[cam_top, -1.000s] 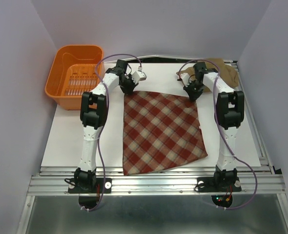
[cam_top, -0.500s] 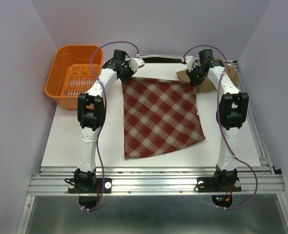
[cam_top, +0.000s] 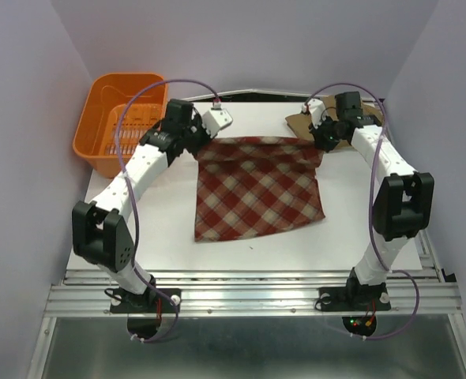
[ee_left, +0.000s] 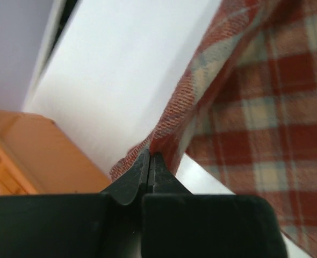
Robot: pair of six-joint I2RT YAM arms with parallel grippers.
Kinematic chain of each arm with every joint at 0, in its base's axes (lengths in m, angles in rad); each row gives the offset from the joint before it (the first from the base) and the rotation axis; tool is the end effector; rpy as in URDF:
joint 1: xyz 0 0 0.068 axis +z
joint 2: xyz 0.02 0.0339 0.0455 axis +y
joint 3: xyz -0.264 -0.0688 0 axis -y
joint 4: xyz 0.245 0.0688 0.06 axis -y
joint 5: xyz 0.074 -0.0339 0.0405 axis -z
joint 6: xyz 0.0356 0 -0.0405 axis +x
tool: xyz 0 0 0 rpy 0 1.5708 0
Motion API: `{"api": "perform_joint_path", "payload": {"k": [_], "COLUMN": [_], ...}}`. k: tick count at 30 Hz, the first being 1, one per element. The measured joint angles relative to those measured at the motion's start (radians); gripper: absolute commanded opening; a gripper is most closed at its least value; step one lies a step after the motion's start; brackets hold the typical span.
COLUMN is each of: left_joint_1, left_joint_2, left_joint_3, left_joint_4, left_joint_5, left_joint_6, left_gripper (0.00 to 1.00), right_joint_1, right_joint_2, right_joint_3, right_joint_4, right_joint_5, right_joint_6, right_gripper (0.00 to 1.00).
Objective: Fold and stack the skirts
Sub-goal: Fold the skirt
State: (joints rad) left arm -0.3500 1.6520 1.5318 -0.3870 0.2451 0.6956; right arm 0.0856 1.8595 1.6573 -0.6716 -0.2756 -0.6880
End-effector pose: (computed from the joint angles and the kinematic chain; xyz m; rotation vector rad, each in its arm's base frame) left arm 0.3603 -0.1407 0.3541 1.1558 1.7073 -0.0415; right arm 0.4144 0.0453 0.2931 -1.0167 2.1757 0.0591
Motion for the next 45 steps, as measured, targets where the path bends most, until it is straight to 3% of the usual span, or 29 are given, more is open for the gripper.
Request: {"api": "perform_joint_path", "payload": {"k": [6, 13, 29, 36, 41, 43, 45], "left_joint_1": [-0.082, -0.129, -0.129, -0.129, -0.138, -0.148, -0.160], "left_joint_2": [-0.155, -0.175, -0.198, -0.370, -0.459, -0.473, -0.471], "left_joint_3": [-0.380, -0.620, -0.628, -0.589, -0.625, -0.669, -0.711], "left_joint_4": [0.056, 0.121, 0.142, 0.063, 0.032, 0.022, 0.016], "left_joint_5": [-0.033, -0.065, -0.061, -0.060, -0.041, -0.028, -0.015], "left_joint_6": [-0.037, -0.091, -0.163, -0.148, -0.121, -0.110, -0.102], "left_gripper": [0.00, 0.00, 0.00, 0.00, 0.00, 0.00, 0.03], "right_joint_1": [0.000, 0.006, 0.016, 0.022, 0.028, 0.033, 0.039], "right_joint_2": [-0.094, -0.200, -0.251, -0.404, -0.501, -0.518, -0.524], "right_joint_3": [-0.278, -0.542, -0.503, -0.494, -0.636, -0.705, -0.768], "right_joint_4": [0.035, 0.091, 0.048, 0.014, 0.016, 0.015, 0.016], "right_joint_5": [-0.014, -0.047, -0.080, -0.092, -0.106, -0.107, -0.111], "right_joint_6": [-0.001, 0.031, 0.027, -0.016, -0.054, -0.066, -0.075], "right_gripper": [0.01, 0.01, 0.01, 0.01, 0.01, 0.05, 0.21]}}
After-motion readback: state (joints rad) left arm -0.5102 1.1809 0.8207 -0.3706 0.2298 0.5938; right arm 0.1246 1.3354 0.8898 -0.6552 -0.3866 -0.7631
